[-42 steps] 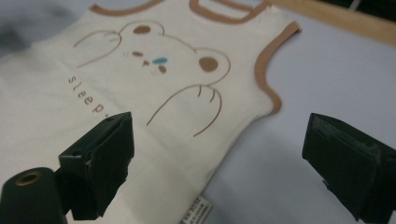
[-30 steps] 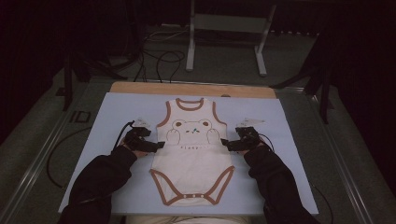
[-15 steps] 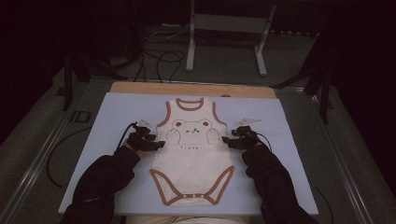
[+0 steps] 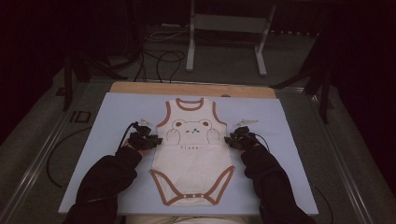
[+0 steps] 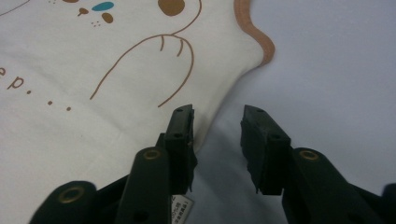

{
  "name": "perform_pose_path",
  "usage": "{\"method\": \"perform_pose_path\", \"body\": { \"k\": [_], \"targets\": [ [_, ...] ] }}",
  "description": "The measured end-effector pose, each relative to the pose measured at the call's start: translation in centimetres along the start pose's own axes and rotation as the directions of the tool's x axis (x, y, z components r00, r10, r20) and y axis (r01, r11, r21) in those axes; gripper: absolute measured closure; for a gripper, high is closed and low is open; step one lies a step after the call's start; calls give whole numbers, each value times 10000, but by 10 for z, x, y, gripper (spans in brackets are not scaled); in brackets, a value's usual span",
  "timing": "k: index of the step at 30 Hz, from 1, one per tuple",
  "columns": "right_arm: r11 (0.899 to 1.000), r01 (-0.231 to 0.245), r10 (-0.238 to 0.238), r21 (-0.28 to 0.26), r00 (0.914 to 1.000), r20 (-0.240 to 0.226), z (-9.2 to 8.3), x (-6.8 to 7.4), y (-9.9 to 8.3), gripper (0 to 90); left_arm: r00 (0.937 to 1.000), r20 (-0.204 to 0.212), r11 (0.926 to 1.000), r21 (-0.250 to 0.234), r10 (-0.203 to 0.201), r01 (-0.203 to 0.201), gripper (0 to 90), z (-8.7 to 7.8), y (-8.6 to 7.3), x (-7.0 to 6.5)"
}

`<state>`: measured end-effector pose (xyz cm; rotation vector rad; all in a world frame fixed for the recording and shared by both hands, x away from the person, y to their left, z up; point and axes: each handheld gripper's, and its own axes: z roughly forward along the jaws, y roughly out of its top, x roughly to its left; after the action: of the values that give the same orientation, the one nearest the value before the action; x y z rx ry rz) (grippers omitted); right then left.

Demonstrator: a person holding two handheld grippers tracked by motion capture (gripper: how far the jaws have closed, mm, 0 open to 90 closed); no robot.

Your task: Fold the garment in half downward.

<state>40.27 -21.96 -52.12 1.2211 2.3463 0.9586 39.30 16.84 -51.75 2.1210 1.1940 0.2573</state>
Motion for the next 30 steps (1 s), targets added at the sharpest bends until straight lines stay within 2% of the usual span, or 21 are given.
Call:
{"method": "perform_pose_path", "body": {
  "k": [7, 9, 11, 12, 20, 21, 24, 30],
  "targets": [
    [9998, 99, -96, 172, 9997, -205, 2, 4, 5, 773, 9999, -38, 9999, 67, -98, 98, 806, 1, 1, 2],
    [9995, 169, -162, 248, 9995, -286, 2, 4, 6, 816, 9998, 14, 9998, 60, -175, 175, 818, 1, 2, 3],
    [9991, 259, -243, 325, 9986, -463, 3, 6, 7, 888, 9994, 252, 9997, 70, -232, 230, 873, 3, 2, 2],
    [9988, 348, -332, 343, 9985, -436, 3, 7, 7, 900, 9996, 224, 9998, 88, -194, 192, 886, 3, 3, 1],
    [9985, 486, -476, 268, 9982, -358, 1, 8, 8, 900, 9996, 260, 9999, 72, -106, 104, 900, 2, 3, 1],
    [9986, 517, -514, 72, 9977, -433, -3, 7, 9, 900, 9995, 287, 9999, -43, -94, 96, 900, 1, 2, 2],
    [9992, 398, -402, -87, 9979, -499, -7, 6, 11, 900, 9993, 342, 9998, -173, -119, 125, 900, -2, 2, 3],
    [9984, 494, -507, -267, 9974, -507, -13, 7, 13, 900, 9984, 563, 9994, -312, -100, 118, 900, -10, 3, 4]
  ]
}}
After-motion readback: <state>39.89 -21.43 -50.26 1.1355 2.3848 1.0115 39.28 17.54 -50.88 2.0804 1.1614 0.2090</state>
